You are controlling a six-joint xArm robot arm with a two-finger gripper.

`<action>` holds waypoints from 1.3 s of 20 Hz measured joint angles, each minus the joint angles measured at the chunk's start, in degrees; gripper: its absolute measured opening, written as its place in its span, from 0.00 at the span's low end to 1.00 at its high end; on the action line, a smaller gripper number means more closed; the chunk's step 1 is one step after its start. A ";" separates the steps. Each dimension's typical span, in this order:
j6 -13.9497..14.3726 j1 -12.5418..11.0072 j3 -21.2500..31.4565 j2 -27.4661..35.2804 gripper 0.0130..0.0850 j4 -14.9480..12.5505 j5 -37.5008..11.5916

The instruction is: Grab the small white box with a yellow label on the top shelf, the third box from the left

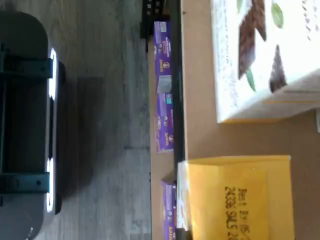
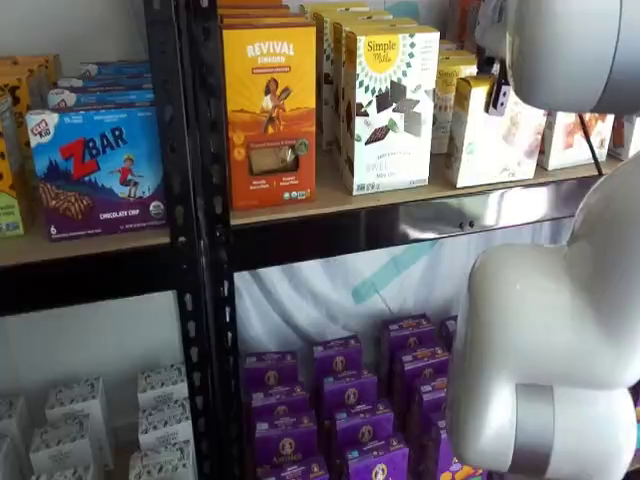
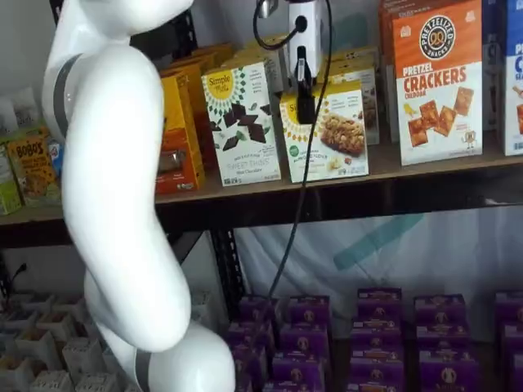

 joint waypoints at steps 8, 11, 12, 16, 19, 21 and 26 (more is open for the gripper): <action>1.07 0.65 5.35 -7.83 0.33 -0.10 4.10; 2.41 2.11 8.64 -11.73 0.33 -0.88 5.62; 2.90 2.63 9.62 -12.83 0.33 -1.06 5.98; 5.43 5.08 13.78 -17.55 0.33 -1.08 7.50; 7.41 7.06 16.45 -20.54 0.33 -1.18 8.09; 8.35 8.05 17.78 -21.99 0.33 -1.37 8.09; 9.78 9.55 20.34 -24.59 0.33 -1.85 8.22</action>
